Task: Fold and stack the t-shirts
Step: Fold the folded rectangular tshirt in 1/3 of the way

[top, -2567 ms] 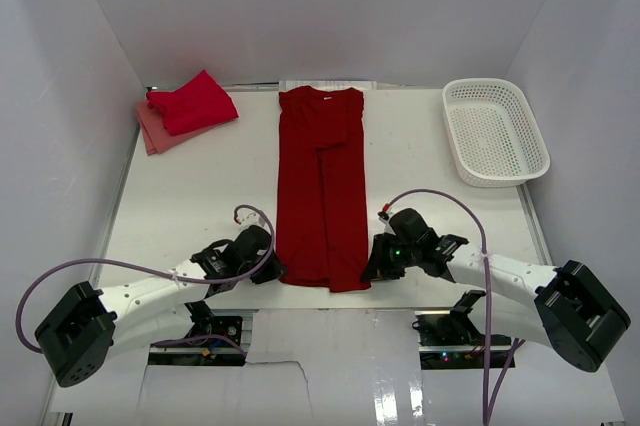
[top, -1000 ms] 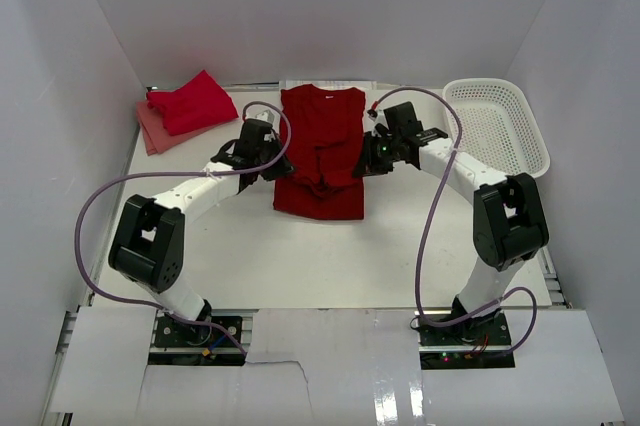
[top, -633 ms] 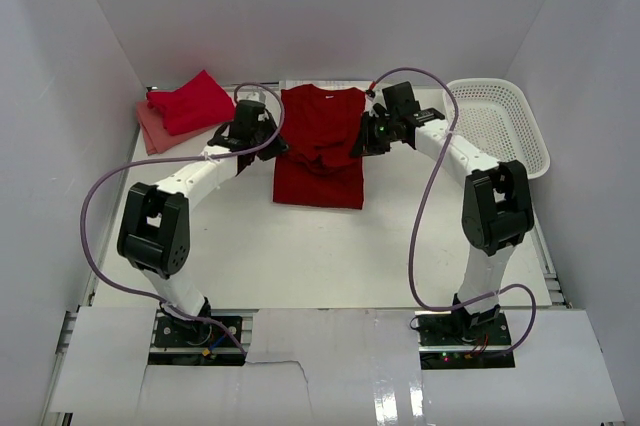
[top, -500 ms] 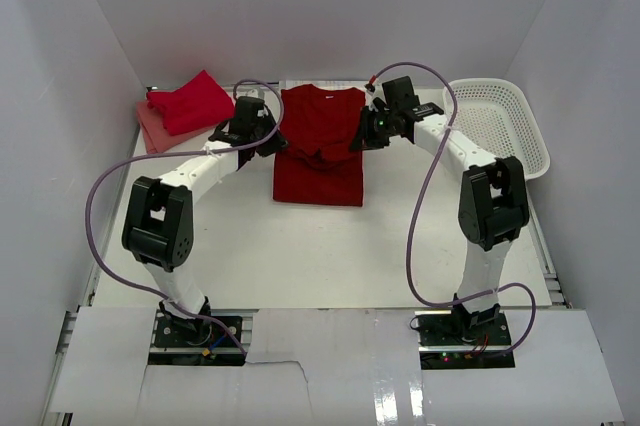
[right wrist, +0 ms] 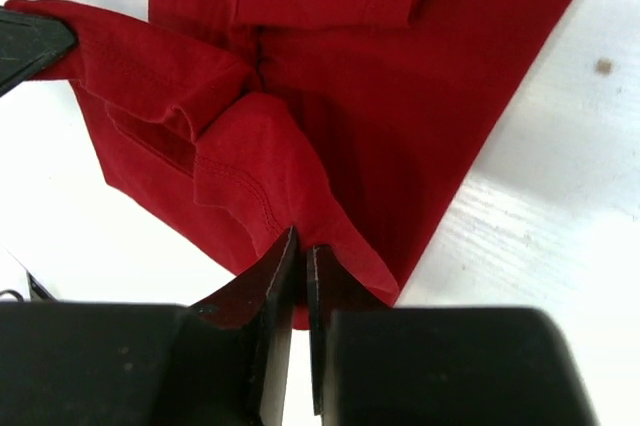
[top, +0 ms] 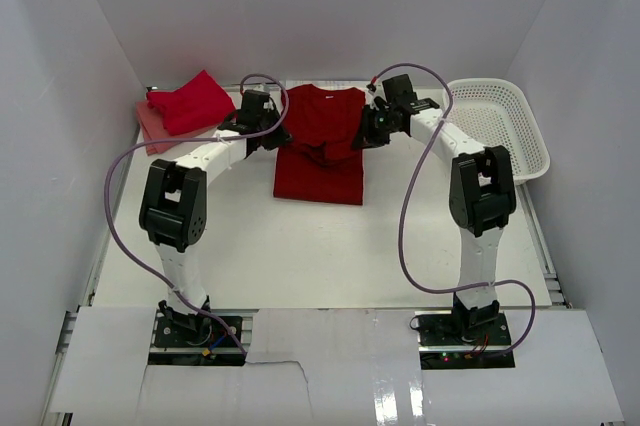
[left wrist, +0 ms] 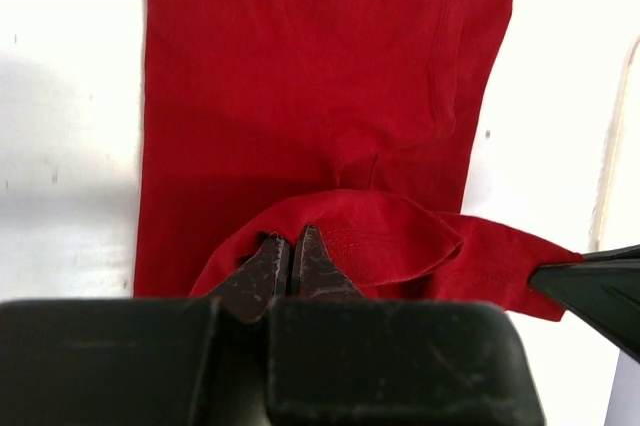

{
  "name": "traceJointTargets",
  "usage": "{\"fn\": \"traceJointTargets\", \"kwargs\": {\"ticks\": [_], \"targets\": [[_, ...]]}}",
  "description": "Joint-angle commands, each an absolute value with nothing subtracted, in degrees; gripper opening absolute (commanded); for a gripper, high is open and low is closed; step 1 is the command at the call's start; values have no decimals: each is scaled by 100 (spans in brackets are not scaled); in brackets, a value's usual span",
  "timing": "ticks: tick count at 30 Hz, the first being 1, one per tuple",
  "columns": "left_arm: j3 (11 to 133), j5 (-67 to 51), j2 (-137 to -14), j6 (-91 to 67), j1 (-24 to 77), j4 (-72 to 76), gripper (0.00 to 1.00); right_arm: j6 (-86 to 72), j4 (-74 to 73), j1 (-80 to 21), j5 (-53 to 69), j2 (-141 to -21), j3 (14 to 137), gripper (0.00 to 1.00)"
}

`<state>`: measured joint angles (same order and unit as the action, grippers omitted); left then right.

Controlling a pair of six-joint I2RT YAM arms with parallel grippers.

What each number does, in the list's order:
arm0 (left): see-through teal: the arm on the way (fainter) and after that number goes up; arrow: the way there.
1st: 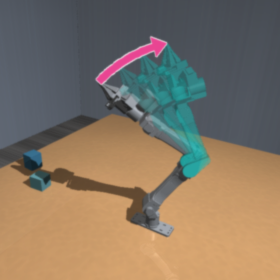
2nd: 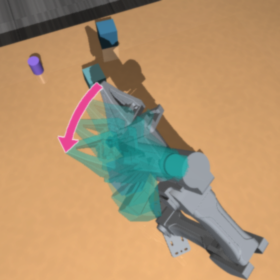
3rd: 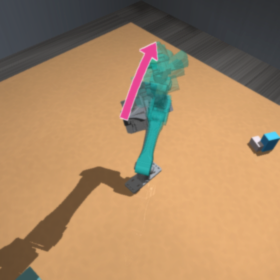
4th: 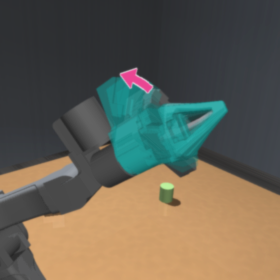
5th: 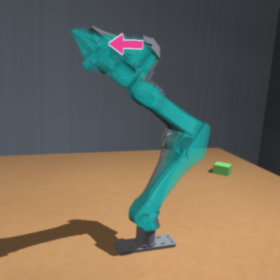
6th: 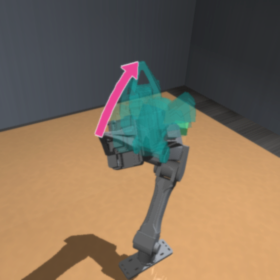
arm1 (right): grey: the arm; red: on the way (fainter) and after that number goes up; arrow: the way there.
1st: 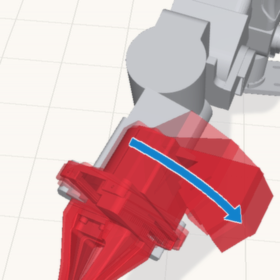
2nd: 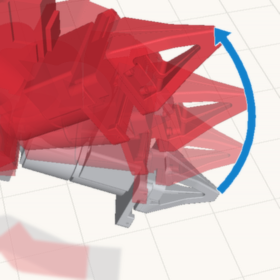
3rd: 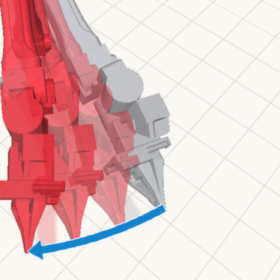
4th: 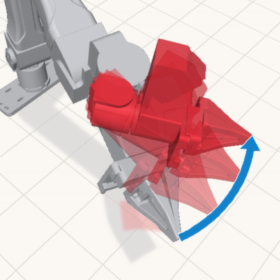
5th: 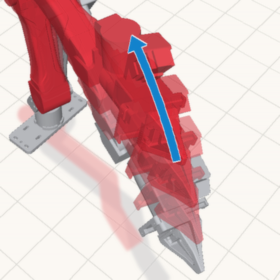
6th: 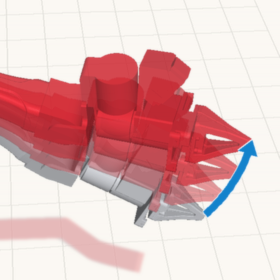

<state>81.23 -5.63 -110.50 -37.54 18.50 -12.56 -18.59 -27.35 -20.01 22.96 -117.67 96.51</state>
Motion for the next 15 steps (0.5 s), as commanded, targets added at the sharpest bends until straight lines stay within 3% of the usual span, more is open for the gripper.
{"fn": "traceJointTargets", "kwargs": {"ticks": [1,3,4,6,7,8,9,11,12,15], "targets": [[8542,-615,-11127,-3762,1758,-1178,0,-1784,-2716,-1934,2435,-11926,10185,18],[8648,-650,-11249,-3770,1723,-1187,0,-1854,-2724,-1916,2312,-12049,10361,29],[8753,-659,-11293,-3771,1705,-1195,3,-1872,-2725,-1890,2225,-12093,10554,49],[8841,-554,-11338,-3840,1635,-1274,31,-1907,-2733,-1837,1891,-12207,10774,62],[8868,-580,-11320,-3876,1591,-1248,41,-1907,-2716,-1811,1820,-12208,10871,64],[8877,-571,-11294,-3928,1521,-1196,64,-1907,-2690,-1793,1680,-12156,10959,65],[8920,-554,-11259,-3929,1503,-1187,77,-1890,-2594,-1767,1618,-12086,10943,66],[9114,-493,-11110,-3815,1433,-1230,87,-1863,-2374,-1775,1477,-11684,10585,66],[9140,-457,-11022,-3754,1398,-1187,98,-1837,-1955,-1767,1494,-11498,10321,66],[9141,-352,-10592,-3490,1389,-1160,98,-1819,-1618,-1767,1678,-10917,9459,66]]}}
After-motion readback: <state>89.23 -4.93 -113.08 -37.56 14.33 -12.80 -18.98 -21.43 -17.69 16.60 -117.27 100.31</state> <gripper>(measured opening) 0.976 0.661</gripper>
